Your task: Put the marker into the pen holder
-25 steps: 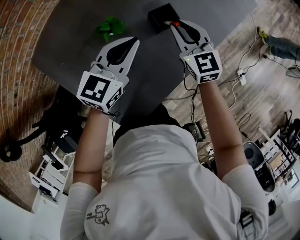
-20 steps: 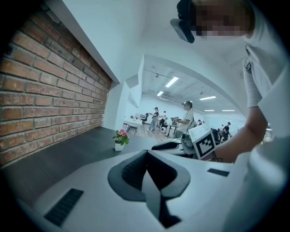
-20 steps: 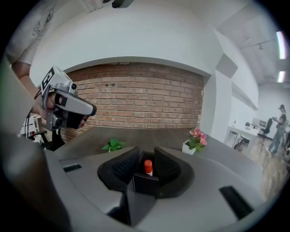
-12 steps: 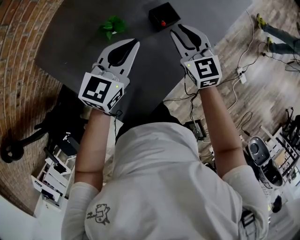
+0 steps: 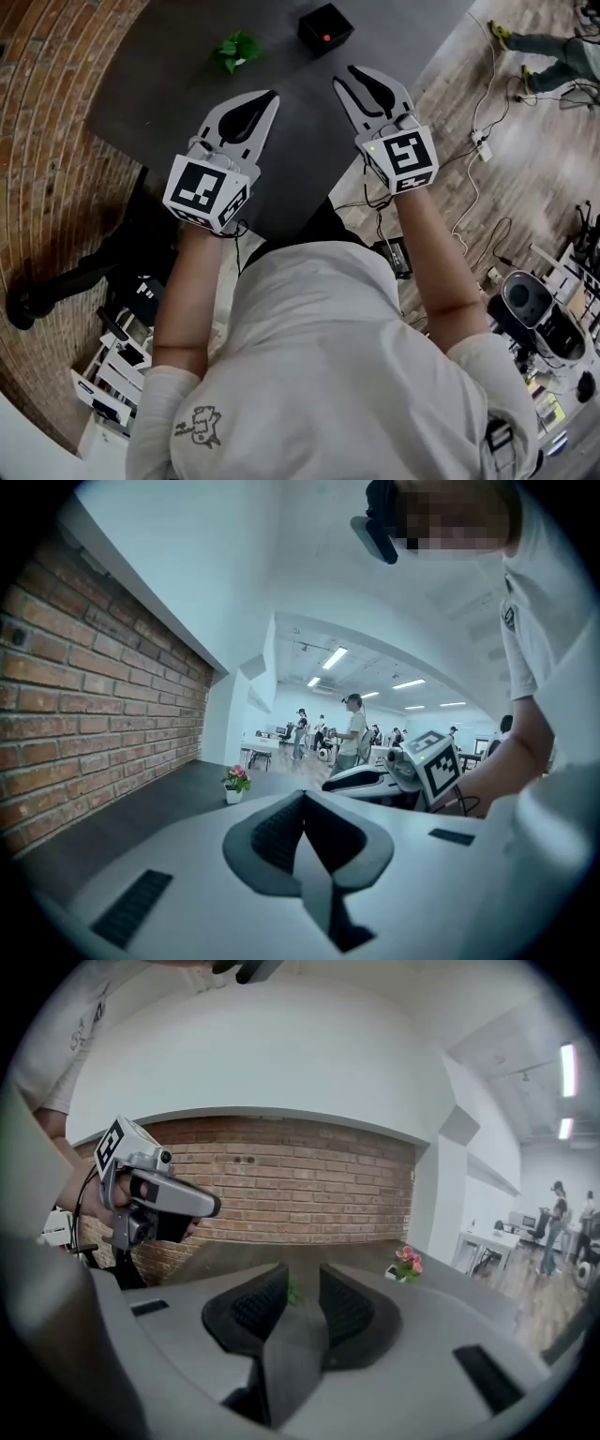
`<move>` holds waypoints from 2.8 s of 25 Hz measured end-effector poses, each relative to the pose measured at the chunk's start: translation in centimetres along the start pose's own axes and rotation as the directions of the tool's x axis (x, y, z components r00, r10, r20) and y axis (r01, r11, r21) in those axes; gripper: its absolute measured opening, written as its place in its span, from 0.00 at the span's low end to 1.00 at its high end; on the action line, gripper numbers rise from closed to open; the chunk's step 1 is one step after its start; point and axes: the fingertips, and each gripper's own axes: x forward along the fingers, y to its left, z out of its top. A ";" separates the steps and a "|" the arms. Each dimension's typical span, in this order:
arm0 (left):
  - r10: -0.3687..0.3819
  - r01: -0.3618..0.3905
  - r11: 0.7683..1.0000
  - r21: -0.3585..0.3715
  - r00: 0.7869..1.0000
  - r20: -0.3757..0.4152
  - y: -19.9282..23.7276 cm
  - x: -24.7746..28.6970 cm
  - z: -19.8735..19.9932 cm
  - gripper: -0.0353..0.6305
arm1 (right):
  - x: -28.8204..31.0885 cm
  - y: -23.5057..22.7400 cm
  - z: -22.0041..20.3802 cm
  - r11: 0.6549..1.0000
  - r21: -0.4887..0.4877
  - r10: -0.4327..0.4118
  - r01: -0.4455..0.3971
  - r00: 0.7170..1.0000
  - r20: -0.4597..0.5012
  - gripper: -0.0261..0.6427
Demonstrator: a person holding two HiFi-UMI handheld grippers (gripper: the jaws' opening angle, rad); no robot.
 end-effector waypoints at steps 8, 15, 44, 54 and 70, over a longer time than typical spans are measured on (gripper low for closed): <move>-0.040 0.039 0.998 0.044 0.999 0.031 -3.8 -5.5 1.1 0.07 | -5.2 5.4 2.8 0.999 0.027 -0.034 0.033 0.998 0.049 0.17; -0.072 0.069 0.996 0.064 0.996 0.055 -7.1 -10.9 1.4 0.07 | -10.3 11.3 5.1 0.999 0.034 -0.022 0.019 0.995 0.095 0.13; -0.116 0.106 0.990 0.097 0.988 0.106 -11.5 -22.1 1.7 0.07 | -20.1 21.2 10.0 0.998 -0.019 -0.063 0.068 0.982 0.177 0.05; -0.147 0.143 0.987 0.068 0.987 0.071 -11.7 -23.0 0.7 0.07 | -21.3 22.2 9.3 0.996 0.030 -0.092 0.089 0.987 0.134 0.05; -0.145 0.142 0.987 0.073 0.989 0.031 -16.6 -22.2 -0.6 0.07 | -26.1 20.2 7.3 0.994 0.035 -0.106 0.102 0.985 0.136 0.05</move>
